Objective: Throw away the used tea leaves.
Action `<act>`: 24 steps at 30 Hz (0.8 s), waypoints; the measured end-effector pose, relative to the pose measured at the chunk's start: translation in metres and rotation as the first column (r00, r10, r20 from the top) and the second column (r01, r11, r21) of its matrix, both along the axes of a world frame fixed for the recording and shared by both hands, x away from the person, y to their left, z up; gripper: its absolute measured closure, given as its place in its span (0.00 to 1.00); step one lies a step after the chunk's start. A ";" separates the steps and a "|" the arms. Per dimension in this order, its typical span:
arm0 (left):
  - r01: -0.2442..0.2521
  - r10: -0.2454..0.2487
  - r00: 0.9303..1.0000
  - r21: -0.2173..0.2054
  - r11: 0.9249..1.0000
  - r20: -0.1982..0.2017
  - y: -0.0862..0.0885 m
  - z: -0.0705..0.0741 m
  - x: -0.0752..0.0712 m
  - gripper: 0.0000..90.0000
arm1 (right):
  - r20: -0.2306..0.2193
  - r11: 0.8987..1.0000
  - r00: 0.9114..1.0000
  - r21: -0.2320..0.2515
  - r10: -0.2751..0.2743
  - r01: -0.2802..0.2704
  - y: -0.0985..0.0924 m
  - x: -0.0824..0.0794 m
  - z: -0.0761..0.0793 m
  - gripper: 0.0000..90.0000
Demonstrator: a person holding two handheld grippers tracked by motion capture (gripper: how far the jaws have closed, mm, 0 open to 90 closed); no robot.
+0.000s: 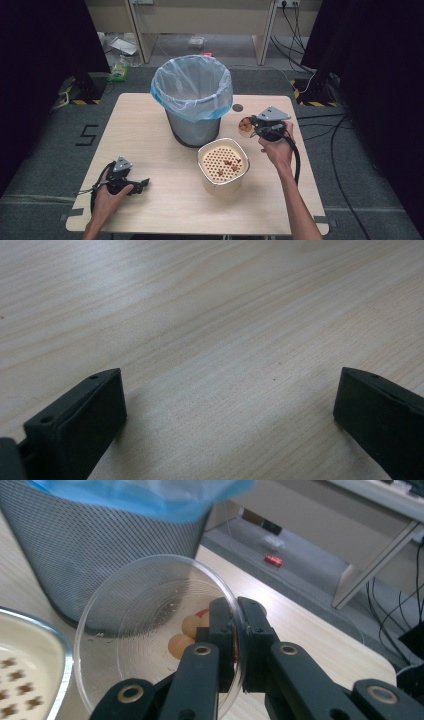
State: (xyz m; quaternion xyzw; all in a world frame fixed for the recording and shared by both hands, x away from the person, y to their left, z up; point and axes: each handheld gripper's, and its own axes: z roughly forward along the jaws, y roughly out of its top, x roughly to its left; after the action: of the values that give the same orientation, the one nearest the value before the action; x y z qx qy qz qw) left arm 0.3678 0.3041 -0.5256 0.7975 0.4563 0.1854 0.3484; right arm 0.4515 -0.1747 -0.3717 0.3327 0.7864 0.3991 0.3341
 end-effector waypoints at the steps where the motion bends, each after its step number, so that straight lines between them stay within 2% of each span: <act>1: 0.000 0.000 1.000 0.000 1.000 0.000 0.000 0.000 0.000 0.00 | 0.007 1.000 1.000 0.000 0.006 -0.006 0.001 -0.002 0.002 0.96; 8: 0.000 0.000 1.000 0.000 1.000 0.000 0.000 0.000 0.000 0.00 | 0.090 0.999 0.995 -0.038 0.040 -0.036 0.012 -0.022 0.009 0.96; 10: 0.000 0.000 1.000 0.000 1.000 0.000 0.000 0.000 0.000 0.00 | 0.127 0.997 0.991 -0.067 0.039 -0.031 0.015 -0.027 0.011 0.96; 12: 0.003 -0.003 1.000 -0.001 1.000 -0.001 0.000 0.000 0.000 0.00 | 0.180 0.995 0.982 -0.091 0.049 -0.033 0.019 -0.033 0.012 0.96; 16: 0.004 -0.004 1.000 0.000 1.000 0.001 0.000 0.000 -0.001 0.00 | 0.289 0.988 0.955 -0.153 0.065 -0.021 0.028 -0.049 0.014 0.97; 17: 0.004 -0.004 1.000 0.001 1.000 0.001 0.000 0.000 -0.001 0.00 | 0.317 0.985 0.946 -0.170 0.074 -0.020 0.030 -0.053 0.014 0.97; 21: 0.004 -0.004 1.000 0.001 1.000 0.001 0.000 0.000 -0.001 0.00 | 0.402 0.965 0.908 -0.261 0.117 -0.009 0.041 -0.069 0.014 0.97; 22: 0.004 -0.004 1.000 0.001 1.000 0.001 0.000 0.000 -0.001 0.00 | 0.402 0.965 0.908 -0.261 0.117 -0.009 0.041 -0.069 0.014 0.97; 23: 0.003 -0.003 1.000 0.001 1.000 0.001 0.000 0.000 -0.001 0.00 | 0.420 0.964 0.899 -0.265 0.128 -0.014 0.043 -0.073 0.013 0.97; 24: 0.002 -0.002 1.000 0.003 1.000 0.002 0.000 0.000 -0.001 0.00 | 0.462 0.959 0.876 -0.285 0.139 -0.002 0.047 -0.080 0.011 0.97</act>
State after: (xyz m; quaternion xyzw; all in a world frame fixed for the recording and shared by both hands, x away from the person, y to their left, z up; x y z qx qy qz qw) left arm 0.3669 0.3040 -0.5256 0.7983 0.4550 0.1863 0.3478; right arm 0.3713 -0.1276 -0.3609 0.1452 0.7391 0.3675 0.5456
